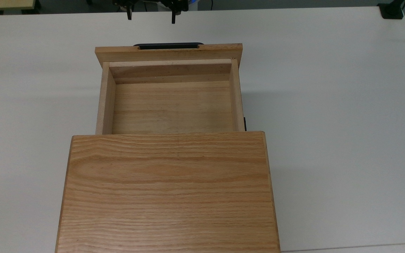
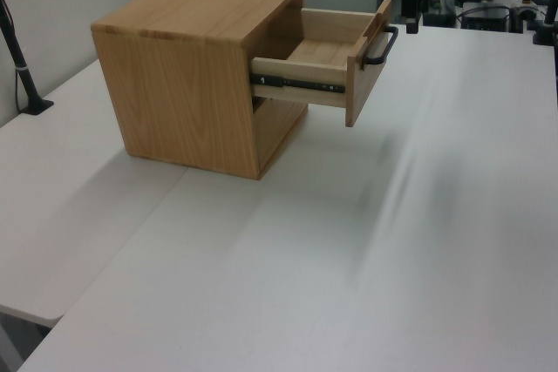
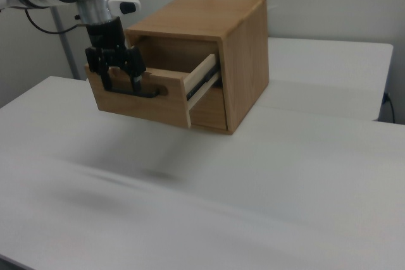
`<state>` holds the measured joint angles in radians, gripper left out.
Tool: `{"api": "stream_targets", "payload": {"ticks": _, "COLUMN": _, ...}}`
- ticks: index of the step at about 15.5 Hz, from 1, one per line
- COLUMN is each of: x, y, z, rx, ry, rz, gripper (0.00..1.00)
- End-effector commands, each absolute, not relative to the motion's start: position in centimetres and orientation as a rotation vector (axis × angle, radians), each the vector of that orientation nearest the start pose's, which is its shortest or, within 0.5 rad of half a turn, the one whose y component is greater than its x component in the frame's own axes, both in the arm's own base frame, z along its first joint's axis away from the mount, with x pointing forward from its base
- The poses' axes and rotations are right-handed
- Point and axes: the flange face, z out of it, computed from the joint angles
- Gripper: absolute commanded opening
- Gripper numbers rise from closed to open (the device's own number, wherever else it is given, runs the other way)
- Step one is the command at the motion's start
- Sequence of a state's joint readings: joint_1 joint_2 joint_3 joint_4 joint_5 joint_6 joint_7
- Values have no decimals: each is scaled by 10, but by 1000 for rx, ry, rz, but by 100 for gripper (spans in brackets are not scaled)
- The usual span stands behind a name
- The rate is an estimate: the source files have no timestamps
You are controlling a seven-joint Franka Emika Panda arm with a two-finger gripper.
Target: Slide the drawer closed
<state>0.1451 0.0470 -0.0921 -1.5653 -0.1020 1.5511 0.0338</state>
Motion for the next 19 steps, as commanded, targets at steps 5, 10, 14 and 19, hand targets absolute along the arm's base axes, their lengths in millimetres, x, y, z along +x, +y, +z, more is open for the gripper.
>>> {"api": "stream_targets", "payload": {"ticks": 5, "x": 565, "y": 17, "z": 602, "rx": -3257, "ry": -49, "rz": 113, "gripper": 100}}
{"api": "stream_targets", "payload": {"ticks": 10, "x": 565, "y": 16, "z": 602, "rx": -3257, "ry": -54, "rz": 114, "gripper": 100}}
{"api": "stream_targets", "payload": {"ticks": 14, "x": 565, "y": 16, "z": 601, "rx": -3257, "ry": -64, "rz": 119, "gripper": 100}}
{"api": "stream_targets", "payload": {"ticks": 19, "x": 564, "y": 17, "z": 597, "rx": -3252, "ry": -65, "rz": 134, "gripper": 88}}
